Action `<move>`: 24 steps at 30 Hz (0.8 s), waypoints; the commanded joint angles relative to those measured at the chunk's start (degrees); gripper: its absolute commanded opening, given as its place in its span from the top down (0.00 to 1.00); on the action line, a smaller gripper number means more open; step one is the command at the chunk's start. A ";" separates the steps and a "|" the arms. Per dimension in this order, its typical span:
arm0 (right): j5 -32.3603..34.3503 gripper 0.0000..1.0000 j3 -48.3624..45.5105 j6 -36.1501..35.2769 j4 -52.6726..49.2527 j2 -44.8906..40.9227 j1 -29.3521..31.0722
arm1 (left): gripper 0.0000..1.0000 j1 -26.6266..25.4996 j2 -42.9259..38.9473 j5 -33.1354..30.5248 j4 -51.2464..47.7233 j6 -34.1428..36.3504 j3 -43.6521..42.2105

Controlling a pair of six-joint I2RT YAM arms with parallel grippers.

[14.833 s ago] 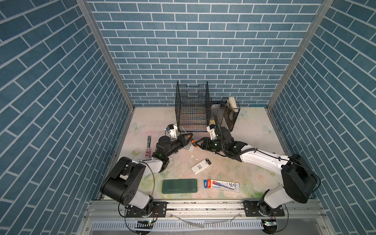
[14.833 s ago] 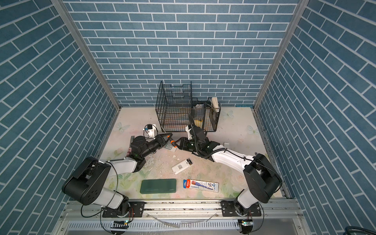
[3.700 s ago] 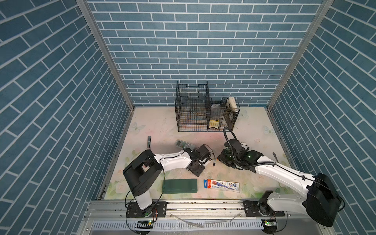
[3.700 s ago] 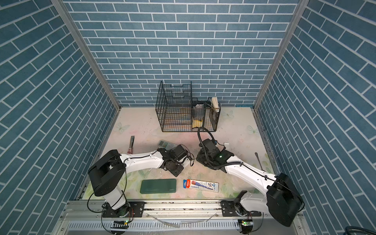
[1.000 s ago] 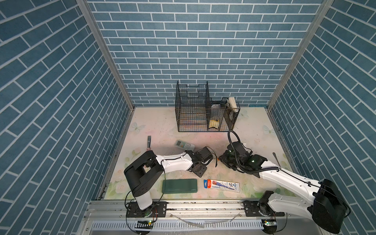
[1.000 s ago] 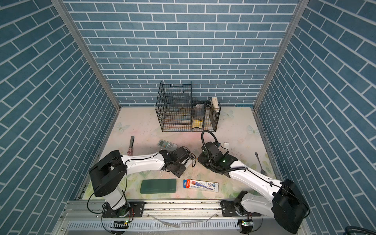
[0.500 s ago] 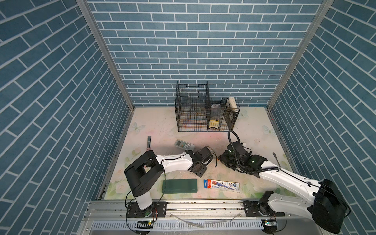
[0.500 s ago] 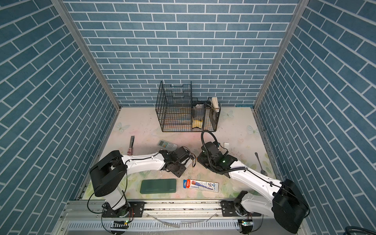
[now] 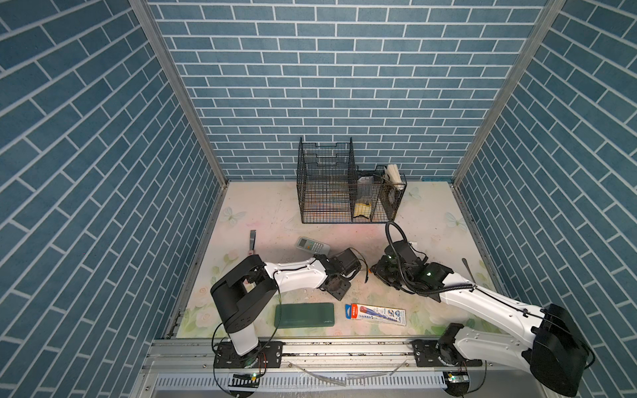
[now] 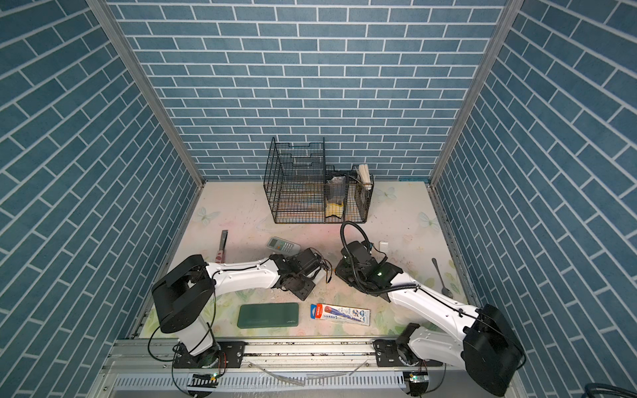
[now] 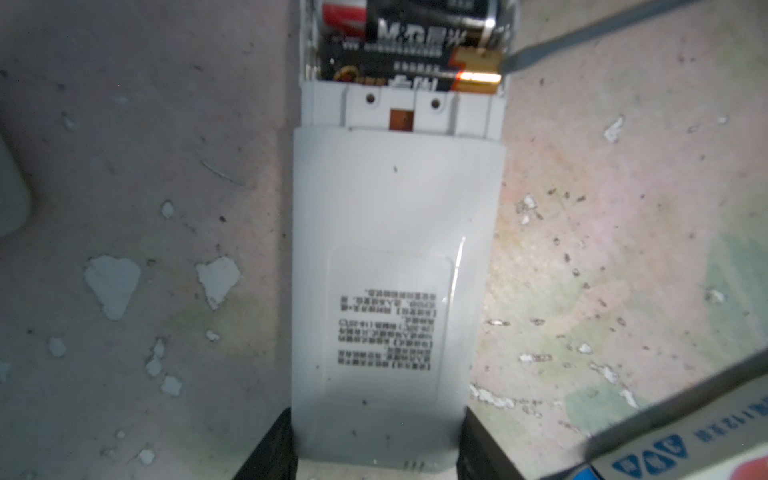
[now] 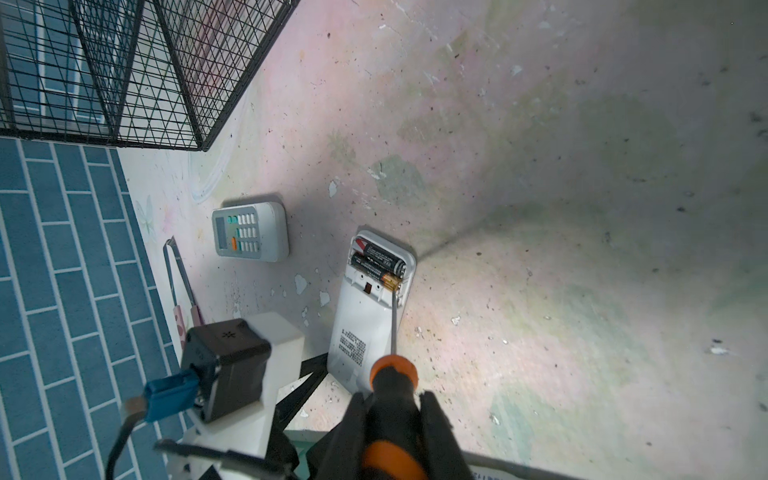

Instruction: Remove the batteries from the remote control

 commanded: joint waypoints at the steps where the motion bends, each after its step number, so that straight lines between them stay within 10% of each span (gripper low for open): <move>1: 1.00 1.00 -1.26 1.05 -0.72 -0.79 0.44 | 0.74 -0.36 3.79 0.01 -3.01 -0.15 -1.71; 24: 2.14 1.00 -2.99 1.88 6.59 0.63 0.66 | 0.76 -0.38 3.85 0.89 -2.57 0.32 -2.33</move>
